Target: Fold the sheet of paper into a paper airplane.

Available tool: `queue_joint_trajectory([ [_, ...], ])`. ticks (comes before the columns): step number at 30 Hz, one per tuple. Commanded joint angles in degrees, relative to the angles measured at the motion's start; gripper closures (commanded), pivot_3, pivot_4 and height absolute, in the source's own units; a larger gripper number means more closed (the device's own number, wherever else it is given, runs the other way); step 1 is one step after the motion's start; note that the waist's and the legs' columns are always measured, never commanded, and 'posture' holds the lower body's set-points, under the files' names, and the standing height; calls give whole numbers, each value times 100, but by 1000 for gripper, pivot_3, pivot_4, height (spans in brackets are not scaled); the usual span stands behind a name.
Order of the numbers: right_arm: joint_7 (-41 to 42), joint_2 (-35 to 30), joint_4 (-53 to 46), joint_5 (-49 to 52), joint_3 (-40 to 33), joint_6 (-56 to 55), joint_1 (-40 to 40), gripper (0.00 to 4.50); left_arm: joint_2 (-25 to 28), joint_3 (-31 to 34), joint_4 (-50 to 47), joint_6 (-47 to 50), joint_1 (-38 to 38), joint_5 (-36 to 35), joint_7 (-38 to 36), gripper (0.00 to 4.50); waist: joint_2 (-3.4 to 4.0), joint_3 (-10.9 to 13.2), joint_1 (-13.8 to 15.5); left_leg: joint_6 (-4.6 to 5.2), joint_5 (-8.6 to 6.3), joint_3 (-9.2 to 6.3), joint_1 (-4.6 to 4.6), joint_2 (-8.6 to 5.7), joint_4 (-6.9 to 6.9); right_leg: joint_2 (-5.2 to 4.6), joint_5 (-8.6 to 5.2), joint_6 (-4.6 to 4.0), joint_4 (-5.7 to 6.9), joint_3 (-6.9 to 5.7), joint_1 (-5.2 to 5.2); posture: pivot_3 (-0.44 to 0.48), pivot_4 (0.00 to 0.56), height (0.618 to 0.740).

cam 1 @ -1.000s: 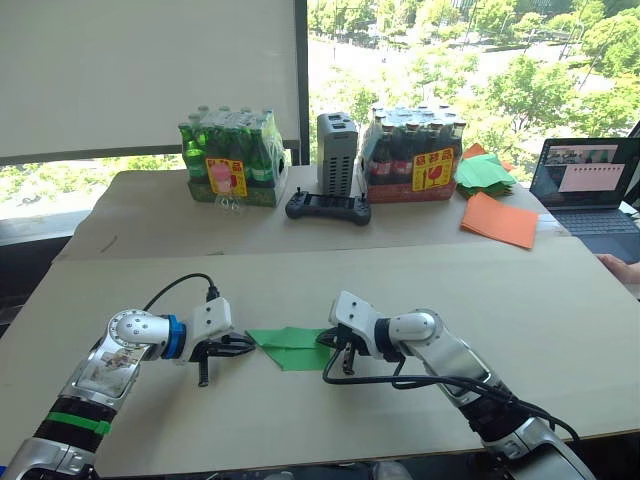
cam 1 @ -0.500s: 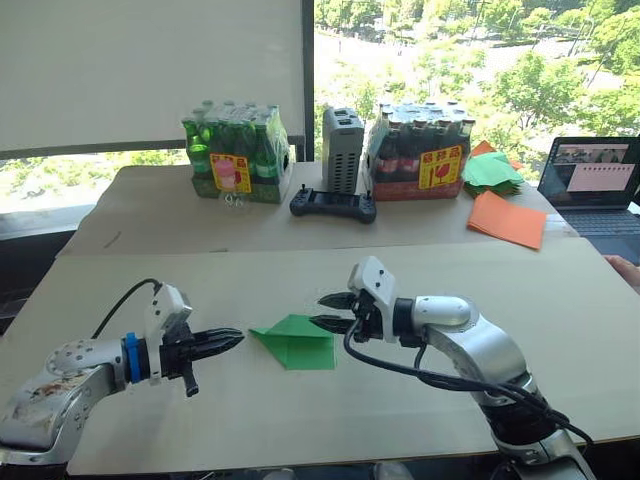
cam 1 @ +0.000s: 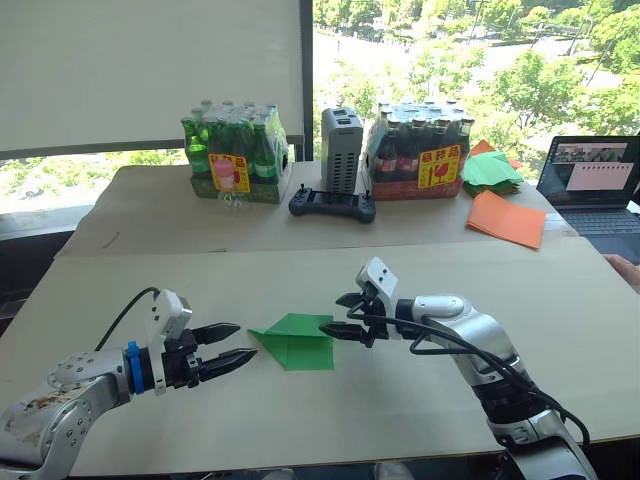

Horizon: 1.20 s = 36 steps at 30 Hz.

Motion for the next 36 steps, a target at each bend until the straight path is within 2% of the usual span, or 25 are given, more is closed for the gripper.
queue_joint_trajectory([
  [1,216,73,126,372,-177,119,-212,440,-1,46,-285,-11,46,-140,89,339,1,0,0,0,0,0,0,0,1,0,0,0,-1,0,1,0,150,675],
  [6,314,112,409,518,-169,250,-306,440,0,73,-397,-2,123,-254,187,339,1,1,4,0,0,0,1,0,1,0,0,0,0,0,1,0,150,675],
  [9,318,125,495,577,-143,266,-336,1245,18,123,-450,19,176,-333,223,281,1,1,3,0,0,0,0,0,1,0,0,0,0,0,0,0,150,675],
  [12,346,107,570,556,-92,207,-323,2247,47,103,-461,3,194,-343,237,281,2,1,3,0,0,0,0,0,0,0,0,0,0,0,0,0,150,675],
  [14,353,102,603,529,-74,178,-310,3149,65,94,-451,-14,195,-336,254,281,2,1,3,0,0,0,0,0,0,0,0,0,0,0,0,0,150,675],
  [18,313,134,567,504,-36,159,-259,4434,25,182,-451,27,163,-492,309,281,2,1,3,0,0,0,0,0,0,0,0,0,0,0,0,0,150,675],
  [19,309,136,553,495,-18,152,-243,4500,16,199,-447,38,157,-543,330,819,2,1,3,0,0,0,0,0,0,0,0,0,0,0,0,0,150,675],
  [29,134,255,217,548,-201,-188,-157,4500,132,177,-383,6,81,-659,396,4121,3,2,3,0,0,0,0,0,0,0,0,0,0,0,0,0,150,675],
  [33,-15,384,-247,504,-491,-1080,-161,4500,152,162,-357,0,47,-675,393,4121,5,3,3,-1,0,0,0,0,0,0,0,0,0,0,-2,0,150,675],
  [36,-5,337,-742,117,-494,-2432,-125,4500,143,182,-282,15,-49,-704,411,4121,6,4,5,-1,0,0,0,0,0,1,0,0,0,0,-1,0,150,675],
])
